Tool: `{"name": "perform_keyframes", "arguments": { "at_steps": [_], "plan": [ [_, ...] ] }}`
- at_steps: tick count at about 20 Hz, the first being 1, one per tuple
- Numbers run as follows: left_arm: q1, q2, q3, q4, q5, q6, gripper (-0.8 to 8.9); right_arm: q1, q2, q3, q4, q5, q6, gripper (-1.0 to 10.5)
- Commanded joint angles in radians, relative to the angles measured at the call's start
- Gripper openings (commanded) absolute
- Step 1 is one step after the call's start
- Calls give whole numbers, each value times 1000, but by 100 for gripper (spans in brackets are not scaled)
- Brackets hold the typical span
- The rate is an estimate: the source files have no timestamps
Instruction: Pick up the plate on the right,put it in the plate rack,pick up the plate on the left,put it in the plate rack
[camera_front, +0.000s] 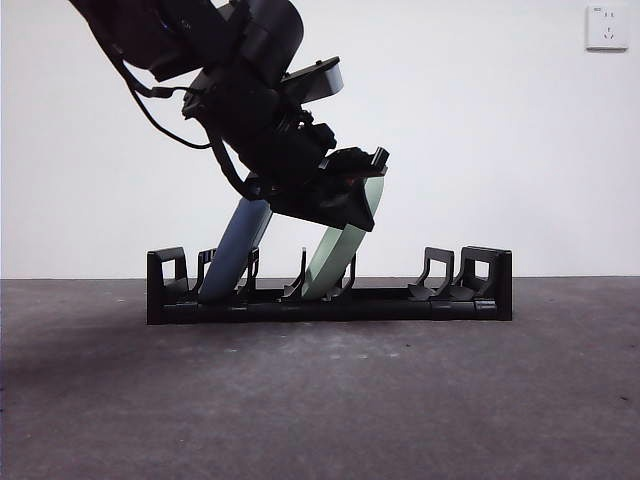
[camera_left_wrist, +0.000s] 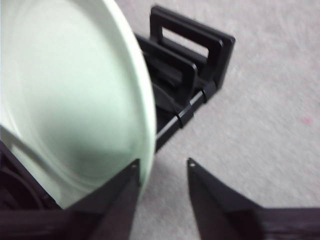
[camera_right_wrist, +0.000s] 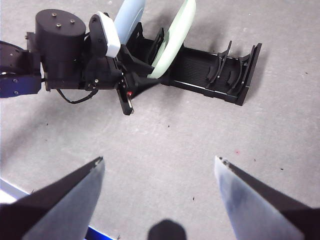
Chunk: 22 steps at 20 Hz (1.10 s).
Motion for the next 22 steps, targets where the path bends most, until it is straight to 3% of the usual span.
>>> {"name": "perform_keyframes", "arguments": {
  "at_steps": [1,6,11,18,22],
  "plan": [
    [-13,11,47,-63,-2,-14,191,2,0,-3,1,-4,-10,379],
    [-32,-68,135,-244,-2,-53,191,2,0,-3,2,-4,-21,379],
    [-61,-262,231,-553,-2,-67,190,2,8,-3,-4,-6,-50,378],
    [-85,-576,361,-1022,57,-87,189,2,49,-3,-35,-159,-115,378],
    [-85,-726,364,-1178,95,-111,189,2,63,-3,-35,-175,-118,377]
  ]
}}
